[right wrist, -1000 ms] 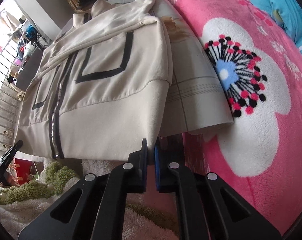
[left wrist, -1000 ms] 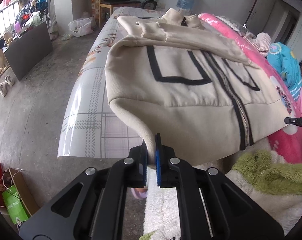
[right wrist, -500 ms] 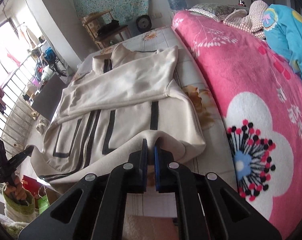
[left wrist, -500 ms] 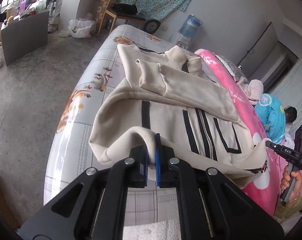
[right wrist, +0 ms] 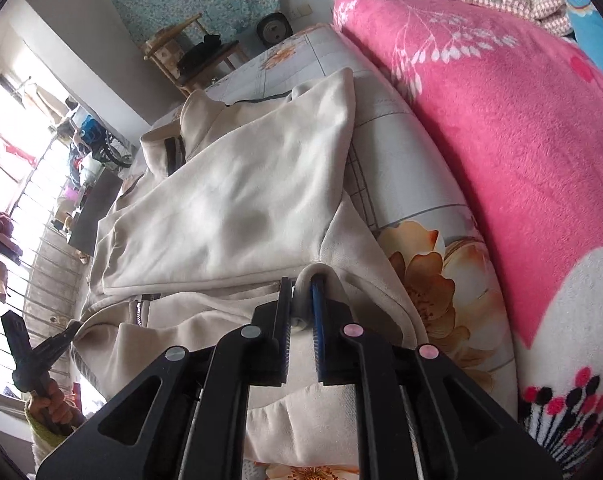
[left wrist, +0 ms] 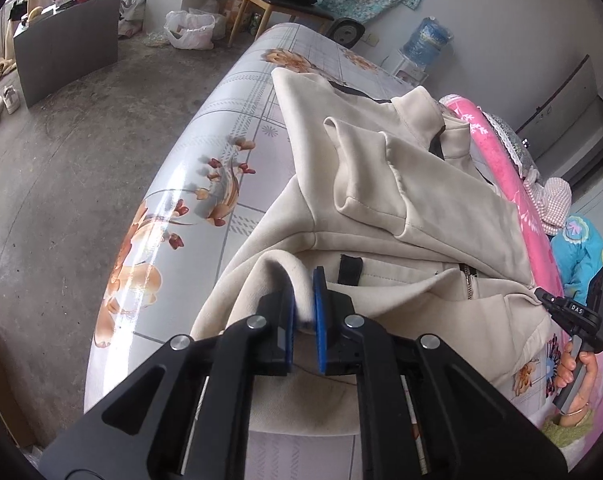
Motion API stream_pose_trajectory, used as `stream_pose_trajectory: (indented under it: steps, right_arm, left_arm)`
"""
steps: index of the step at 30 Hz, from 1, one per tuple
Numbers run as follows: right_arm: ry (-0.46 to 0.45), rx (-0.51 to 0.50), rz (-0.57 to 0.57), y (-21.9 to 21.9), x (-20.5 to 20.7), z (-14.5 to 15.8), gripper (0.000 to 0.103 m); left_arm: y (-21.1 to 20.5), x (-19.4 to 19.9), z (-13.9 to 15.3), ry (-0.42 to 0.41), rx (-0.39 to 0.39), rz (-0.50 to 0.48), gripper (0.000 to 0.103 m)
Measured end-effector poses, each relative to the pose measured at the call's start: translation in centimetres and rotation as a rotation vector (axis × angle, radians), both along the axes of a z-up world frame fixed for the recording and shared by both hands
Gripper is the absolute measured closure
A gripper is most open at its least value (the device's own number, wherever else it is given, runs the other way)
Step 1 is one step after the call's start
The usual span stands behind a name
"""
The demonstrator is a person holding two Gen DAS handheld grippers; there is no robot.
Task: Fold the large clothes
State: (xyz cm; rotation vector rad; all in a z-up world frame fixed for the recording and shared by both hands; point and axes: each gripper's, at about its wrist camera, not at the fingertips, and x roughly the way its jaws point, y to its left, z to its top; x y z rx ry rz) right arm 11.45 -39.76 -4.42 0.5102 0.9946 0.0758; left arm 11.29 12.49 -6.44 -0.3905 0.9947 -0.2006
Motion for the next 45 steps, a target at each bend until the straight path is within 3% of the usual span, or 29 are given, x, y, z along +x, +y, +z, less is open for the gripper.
stream_pose_trajectory:
  steps: [2,3,4,7,10,15,17,21,26,30,32,33,37,41,45]
  right_arm:
    - [-0.032,0.001,-0.001,-0.3,-0.7,0.5,0.073]
    - [-0.050,-0.010,-0.007,-0.5,-1.3,1.0,0.060]
    - [-0.068,-0.030,-0.018,-0.8,-1.9,1.5,0.054]
    - [-0.094,-0.068,-0.043,-1.8,-3.7,2.7,0.053]
    - [-0.078,-0.102,-0.072,-2.7,-5.4,2.6,0.048]
    - [0.002,-0.134,-0.070,-2.8,-6.6,0.4,0.048]
    - [-0.007,-0.147,-0.068,-2.6,-6.9,0.2,0.048]
    - [-0.013,-0.153,-0.058,-2.3,-6.6,0.2,0.048]
    - [-0.009,-0.168,-0.024,-1.2,-6.2,0.1,0.048]
    - [-0.005,-0.219,0.000,0.1,-5.4,-0.4,0.053]
    - [0.000,-0.262,0.013,0.9,-5.0,-0.5,0.068]
    - [0.001,-0.256,0.034,1.2,-4.8,-0.5,0.086]
    - [-0.064,-0.287,0.082,2.2,-5.9,1.7,0.089]
    - [-0.103,-0.265,0.078,1.7,-8.3,4.4,0.090]
    - [-0.073,-0.267,0.087,1.7,-11.9,5.3,0.090]
  left_arm:
    - [0.5,-0.5,0.5,-0.023,0.016,0.018,0.079]
    - [0.8,-0.8,0.9,-0.046,0.021,0.021,0.070]
    - [1.2,-1.1,1.3,-0.063,0.035,0.034,0.060]
    - [2.3,-1.9,2.0,-0.085,0.061,0.060,0.057]
    - [3.2,-2.8,1.6,-0.052,0.060,0.078,0.057]
    - [4.2,-4.7,-0.5,0.022,-0.009,0.106,0.056]
    - [4.4,-5.0,-1.1,0.032,-0.030,0.114,0.054]
    - [3.6,-4.7,-1.1,0.013,-0.003,0.098,0.054]
    - [1.9,-4.0,-1.3,-0.023,0.090,0.084,0.055]
    - [0.4,-3.5,-1.2,-0.048,0.178,0.086,0.068]
    - [-0.3,-3.4,-0.9,-0.063,0.212,0.083,0.079]
    - [-0.8,-3.6,-0.5,-0.076,0.245,0.084,0.086]
    - [-2.8,-5.4,2.7,-0.174,0.366,0.055,0.090]
    - [-2.6,-7.6,5.8,-0.209,0.327,-0.006,0.091]
    - [-0.4,-10.0,6.6,-0.148,0.238,-0.028,0.090]
